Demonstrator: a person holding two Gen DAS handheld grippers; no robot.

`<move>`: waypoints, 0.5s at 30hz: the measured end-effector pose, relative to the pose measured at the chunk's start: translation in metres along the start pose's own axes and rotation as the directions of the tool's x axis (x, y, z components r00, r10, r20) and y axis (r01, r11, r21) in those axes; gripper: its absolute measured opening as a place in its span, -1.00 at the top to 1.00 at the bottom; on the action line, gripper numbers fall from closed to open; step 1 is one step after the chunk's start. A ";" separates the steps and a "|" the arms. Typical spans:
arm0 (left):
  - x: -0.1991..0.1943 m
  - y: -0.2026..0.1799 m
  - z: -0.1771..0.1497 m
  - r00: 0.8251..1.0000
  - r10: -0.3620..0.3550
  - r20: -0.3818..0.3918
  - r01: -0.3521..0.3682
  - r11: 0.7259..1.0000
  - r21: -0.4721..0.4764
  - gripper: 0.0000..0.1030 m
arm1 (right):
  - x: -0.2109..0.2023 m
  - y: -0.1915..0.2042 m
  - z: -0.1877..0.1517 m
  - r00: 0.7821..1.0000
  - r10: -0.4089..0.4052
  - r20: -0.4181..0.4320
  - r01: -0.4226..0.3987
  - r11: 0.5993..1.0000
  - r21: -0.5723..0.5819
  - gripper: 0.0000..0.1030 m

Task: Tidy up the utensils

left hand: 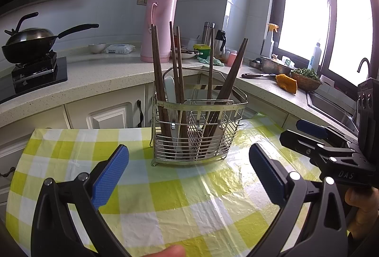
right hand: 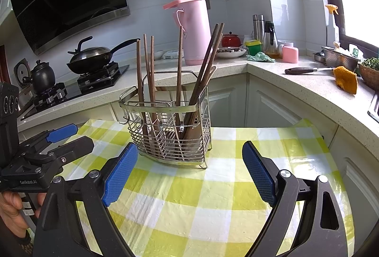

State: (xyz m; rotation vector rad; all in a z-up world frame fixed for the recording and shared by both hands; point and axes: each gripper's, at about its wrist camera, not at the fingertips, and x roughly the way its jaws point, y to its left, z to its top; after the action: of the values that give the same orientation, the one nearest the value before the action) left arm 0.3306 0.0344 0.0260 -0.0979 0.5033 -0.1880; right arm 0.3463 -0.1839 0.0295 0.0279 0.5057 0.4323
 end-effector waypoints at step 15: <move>0.003 -0.009 -0.004 0.999 -0.042 0.000 0.042 0.997 0.061 -0.90 | 0.001 0.000 0.000 1.000 0.007 -0.003 -0.007 1.000 0.003 -0.63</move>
State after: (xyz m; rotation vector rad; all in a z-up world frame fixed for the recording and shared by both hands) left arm 0.3302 0.0248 0.0219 -0.0494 0.4936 -0.2446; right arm 0.3471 -0.1832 0.0290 0.0320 0.5092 0.4381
